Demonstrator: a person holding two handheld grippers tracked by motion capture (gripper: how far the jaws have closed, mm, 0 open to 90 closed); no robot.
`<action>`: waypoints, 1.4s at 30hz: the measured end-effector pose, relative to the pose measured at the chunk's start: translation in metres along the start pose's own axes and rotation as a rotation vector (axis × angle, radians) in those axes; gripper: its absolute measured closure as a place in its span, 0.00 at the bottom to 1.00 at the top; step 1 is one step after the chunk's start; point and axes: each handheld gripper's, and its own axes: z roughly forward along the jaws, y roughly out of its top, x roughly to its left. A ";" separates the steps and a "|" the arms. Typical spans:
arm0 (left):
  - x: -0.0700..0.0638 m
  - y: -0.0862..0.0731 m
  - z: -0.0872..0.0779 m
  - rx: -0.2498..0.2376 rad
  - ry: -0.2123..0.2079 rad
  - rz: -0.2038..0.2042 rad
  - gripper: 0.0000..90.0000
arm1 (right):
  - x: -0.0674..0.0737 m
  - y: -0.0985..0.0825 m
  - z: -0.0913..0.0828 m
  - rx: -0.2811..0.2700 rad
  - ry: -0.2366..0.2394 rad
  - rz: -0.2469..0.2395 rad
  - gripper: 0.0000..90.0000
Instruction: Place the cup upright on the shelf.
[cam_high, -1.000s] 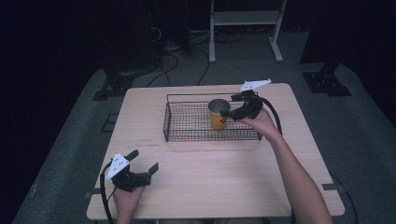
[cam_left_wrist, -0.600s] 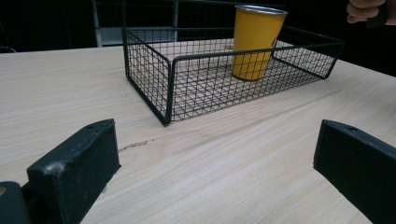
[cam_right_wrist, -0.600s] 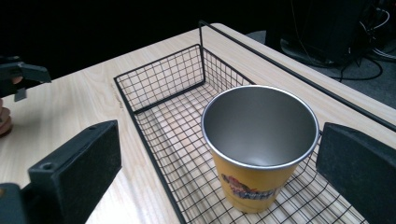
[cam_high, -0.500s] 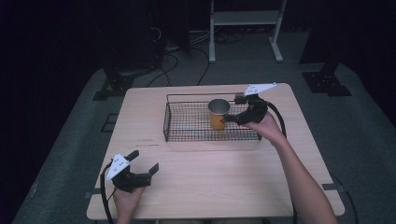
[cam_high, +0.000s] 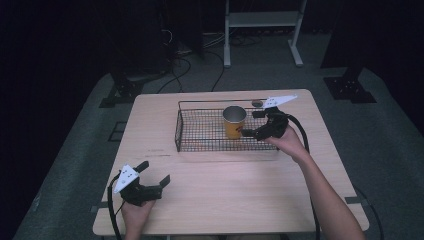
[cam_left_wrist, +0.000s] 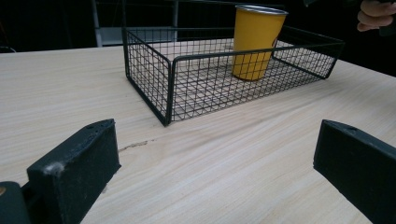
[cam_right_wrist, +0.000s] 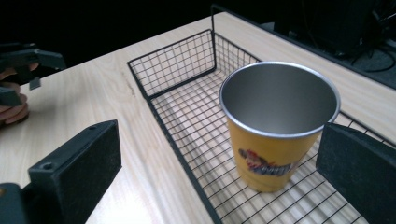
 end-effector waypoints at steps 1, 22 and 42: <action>0.000 0.000 0.000 0.000 0.000 0.000 0.00 | 0.001 -0.001 -0.001 -0.006 -0.007 -0.004 0.00; 0.000 0.000 0.000 0.000 0.001 0.002 0.00 | 0.008 -0.023 -0.021 -0.032 -0.008 0.010 0.14; 0.000 0.000 0.000 0.005 0.002 0.008 0.00 | 0.018 -0.047 -0.032 -0.039 0.008 0.009 0.14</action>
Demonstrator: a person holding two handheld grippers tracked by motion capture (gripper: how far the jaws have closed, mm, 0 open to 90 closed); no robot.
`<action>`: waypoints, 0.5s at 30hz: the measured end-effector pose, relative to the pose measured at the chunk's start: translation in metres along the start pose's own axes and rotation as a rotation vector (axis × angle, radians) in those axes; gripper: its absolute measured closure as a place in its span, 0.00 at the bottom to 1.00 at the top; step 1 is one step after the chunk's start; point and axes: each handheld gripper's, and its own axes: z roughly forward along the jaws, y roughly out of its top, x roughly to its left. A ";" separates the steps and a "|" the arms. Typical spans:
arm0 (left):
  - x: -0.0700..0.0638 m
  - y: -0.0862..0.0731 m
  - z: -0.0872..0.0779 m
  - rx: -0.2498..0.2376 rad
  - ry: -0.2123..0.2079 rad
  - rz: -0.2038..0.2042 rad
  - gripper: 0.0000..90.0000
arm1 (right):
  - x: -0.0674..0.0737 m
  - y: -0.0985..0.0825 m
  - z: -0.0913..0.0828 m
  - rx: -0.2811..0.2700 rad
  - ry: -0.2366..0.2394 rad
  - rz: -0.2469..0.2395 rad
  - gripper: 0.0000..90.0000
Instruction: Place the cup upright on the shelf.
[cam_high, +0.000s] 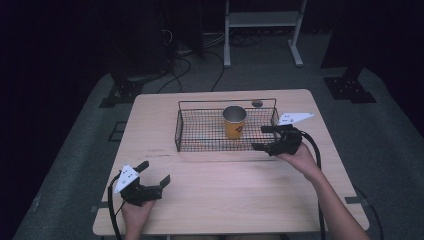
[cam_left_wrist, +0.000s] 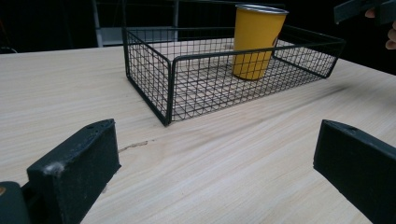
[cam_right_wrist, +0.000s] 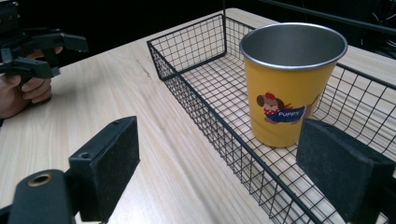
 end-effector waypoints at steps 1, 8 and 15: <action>0.000 0.000 0.000 -0.001 -0.001 -0.001 0.00 | 0.001 -0.001 0.000 0.003 -0.003 -0.001 0.14; 0.000 0.000 0.000 0.000 0.000 0.000 0.00 | 0.006 -0.006 -0.002 0.003 0.002 -0.006 0.14; 0.000 0.000 0.000 -0.002 0.000 -0.002 0.00 | 0.010 -0.014 -0.006 -0.014 0.005 -0.002 0.14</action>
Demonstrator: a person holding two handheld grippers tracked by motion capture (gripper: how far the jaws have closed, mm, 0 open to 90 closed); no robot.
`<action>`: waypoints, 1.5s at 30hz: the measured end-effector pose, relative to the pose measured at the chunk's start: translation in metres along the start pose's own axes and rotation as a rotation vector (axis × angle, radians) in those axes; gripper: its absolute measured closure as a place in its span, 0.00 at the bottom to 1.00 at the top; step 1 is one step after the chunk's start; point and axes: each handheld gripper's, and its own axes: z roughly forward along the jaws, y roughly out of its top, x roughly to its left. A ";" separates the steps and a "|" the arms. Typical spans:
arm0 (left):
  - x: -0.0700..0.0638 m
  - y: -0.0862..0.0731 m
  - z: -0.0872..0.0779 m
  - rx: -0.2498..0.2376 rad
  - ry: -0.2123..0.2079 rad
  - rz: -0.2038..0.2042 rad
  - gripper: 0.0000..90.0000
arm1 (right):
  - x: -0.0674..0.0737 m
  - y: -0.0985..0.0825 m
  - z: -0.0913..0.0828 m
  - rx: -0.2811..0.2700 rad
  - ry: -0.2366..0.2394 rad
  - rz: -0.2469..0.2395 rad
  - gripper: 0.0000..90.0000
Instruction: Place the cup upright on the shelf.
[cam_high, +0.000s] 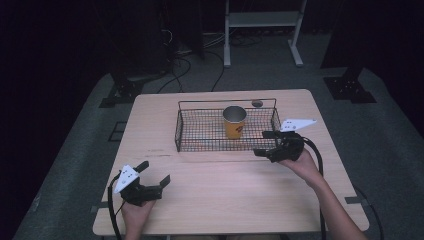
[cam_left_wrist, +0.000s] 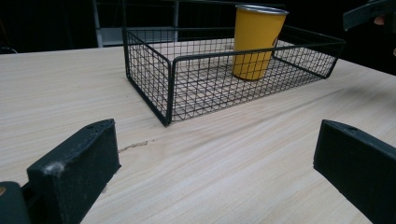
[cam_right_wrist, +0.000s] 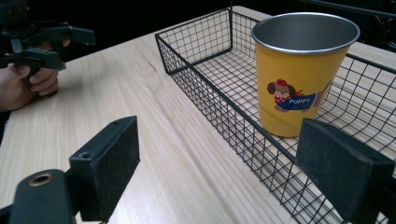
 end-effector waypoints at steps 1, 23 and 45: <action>0.000 0.000 0.000 -0.001 0.000 0.000 0.00 | 0.000 -0.001 -0.001 0.004 0.005 0.007 0.14; 0.000 0.000 0.000 -0.001 0.000 -0.002 0.00 | 0.010 -0.025 -0.012 -0.009 -0.007 0.022 0.14; 0.000 0.000 0.000 0.000 0.001 -0.001 0.00 | 0.019 -0.050 -0.024 -0.020 -0.027 0.049 0.14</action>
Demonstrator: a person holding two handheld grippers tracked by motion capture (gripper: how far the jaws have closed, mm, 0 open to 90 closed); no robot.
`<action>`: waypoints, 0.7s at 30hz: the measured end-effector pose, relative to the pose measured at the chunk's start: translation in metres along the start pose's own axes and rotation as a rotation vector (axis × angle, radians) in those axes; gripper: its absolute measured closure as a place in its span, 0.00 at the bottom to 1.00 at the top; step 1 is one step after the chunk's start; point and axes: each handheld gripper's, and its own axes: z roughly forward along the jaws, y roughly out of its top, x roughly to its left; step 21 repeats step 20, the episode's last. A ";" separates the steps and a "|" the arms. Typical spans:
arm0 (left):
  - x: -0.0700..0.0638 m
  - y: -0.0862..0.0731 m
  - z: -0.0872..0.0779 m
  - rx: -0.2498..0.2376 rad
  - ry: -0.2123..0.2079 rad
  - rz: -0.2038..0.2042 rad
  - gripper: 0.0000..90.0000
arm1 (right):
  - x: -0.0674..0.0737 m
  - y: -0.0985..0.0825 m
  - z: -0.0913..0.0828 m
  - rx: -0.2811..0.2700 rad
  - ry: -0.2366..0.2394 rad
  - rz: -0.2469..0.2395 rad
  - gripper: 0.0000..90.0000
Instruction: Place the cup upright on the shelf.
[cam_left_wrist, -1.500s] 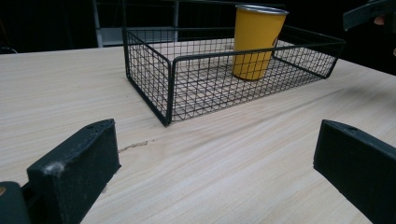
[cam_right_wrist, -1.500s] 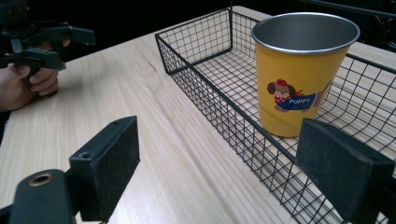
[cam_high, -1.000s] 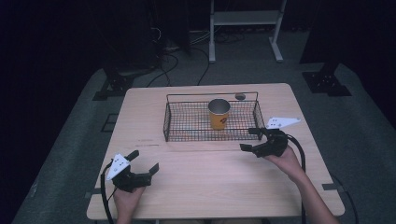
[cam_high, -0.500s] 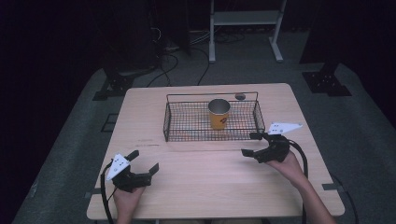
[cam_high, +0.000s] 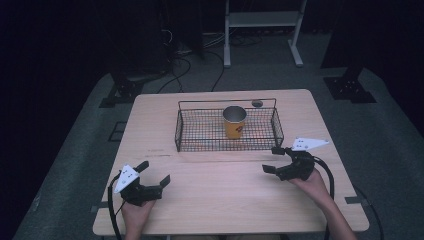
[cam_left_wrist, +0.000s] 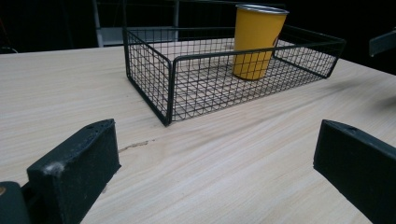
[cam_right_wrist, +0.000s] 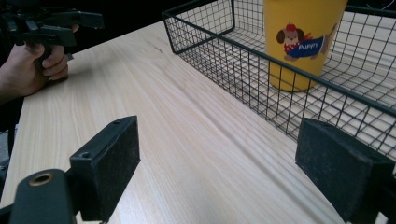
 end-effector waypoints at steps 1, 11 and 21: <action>0.000 0.000 0.000 0.001 0.000 0.001 0.00 | 0.000 -0.001 -0.001 -0.002 -0.002 -0.001 0.14; 0.000 0.000 0.000 0.001 0.001 0.002 0.00 | 0.007 -0.013 -0.010 -0.021 -0.023 -0.001 0.14; 0.001 0.000 0.001 0.004 0.008 0.001 0.00 | 0.026 -0.041 -0.020 -0.163 -0.059 0.031 0.14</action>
